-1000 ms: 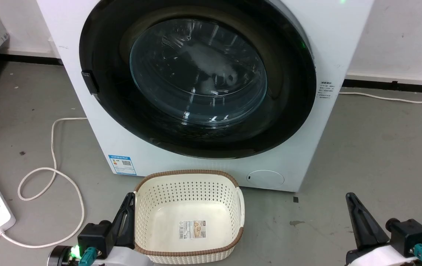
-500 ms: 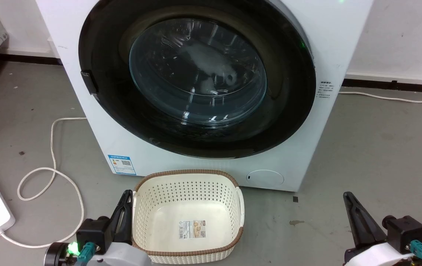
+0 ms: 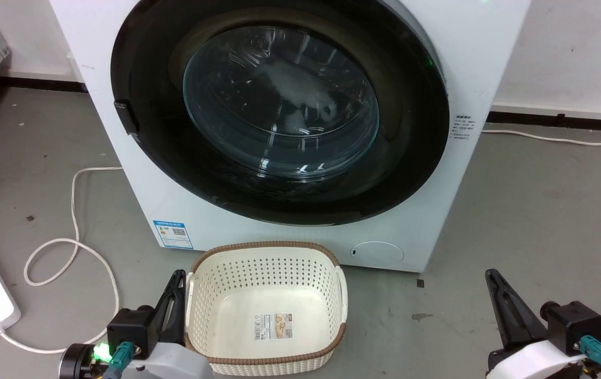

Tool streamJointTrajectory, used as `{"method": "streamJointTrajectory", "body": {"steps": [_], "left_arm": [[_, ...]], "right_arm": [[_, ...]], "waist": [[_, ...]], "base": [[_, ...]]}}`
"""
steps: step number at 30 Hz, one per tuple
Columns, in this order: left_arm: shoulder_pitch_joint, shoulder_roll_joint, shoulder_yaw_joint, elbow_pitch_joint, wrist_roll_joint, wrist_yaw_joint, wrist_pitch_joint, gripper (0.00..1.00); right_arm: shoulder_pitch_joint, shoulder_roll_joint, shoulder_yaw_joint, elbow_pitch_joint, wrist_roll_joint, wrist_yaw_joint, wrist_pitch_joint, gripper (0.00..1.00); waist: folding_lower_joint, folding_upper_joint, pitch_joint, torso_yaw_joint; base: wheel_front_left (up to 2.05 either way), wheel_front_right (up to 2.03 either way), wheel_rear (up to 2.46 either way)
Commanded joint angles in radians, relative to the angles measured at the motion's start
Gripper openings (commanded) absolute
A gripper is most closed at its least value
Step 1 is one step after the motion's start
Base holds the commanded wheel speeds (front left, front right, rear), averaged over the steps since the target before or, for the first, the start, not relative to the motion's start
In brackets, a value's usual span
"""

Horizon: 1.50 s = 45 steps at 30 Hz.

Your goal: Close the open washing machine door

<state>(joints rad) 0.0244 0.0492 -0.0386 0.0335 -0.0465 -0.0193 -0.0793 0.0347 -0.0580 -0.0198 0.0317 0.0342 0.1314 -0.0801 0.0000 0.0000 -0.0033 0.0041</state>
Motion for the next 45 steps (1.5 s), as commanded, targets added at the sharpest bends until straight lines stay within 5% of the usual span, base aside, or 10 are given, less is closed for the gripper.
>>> {"method": "streamJointTrajectory", "body": {"steps": [1,45], "left_arm": [[-0.012,0.001,0.006,-0.006,0.008,0.008,0.006,0.00],[-0.024,0.001,0.039,-0.033,0.046,0.019,0.079,0.00]], "right_arm": [[-0.013,0.005,0.003,-0.008,-0.007,-0.001,0.006,0.00],[-0.035,0.008,0.020,-0.032,-0.034,-0.001,0.080,0.00]], "waist": [[0.0000,0.0000,0.000,0.000],[0.0000,0.0000,0.003,-0.004]], "base": [[0.00,0.00,0.00],[0.00,0.00,0.00]]}}
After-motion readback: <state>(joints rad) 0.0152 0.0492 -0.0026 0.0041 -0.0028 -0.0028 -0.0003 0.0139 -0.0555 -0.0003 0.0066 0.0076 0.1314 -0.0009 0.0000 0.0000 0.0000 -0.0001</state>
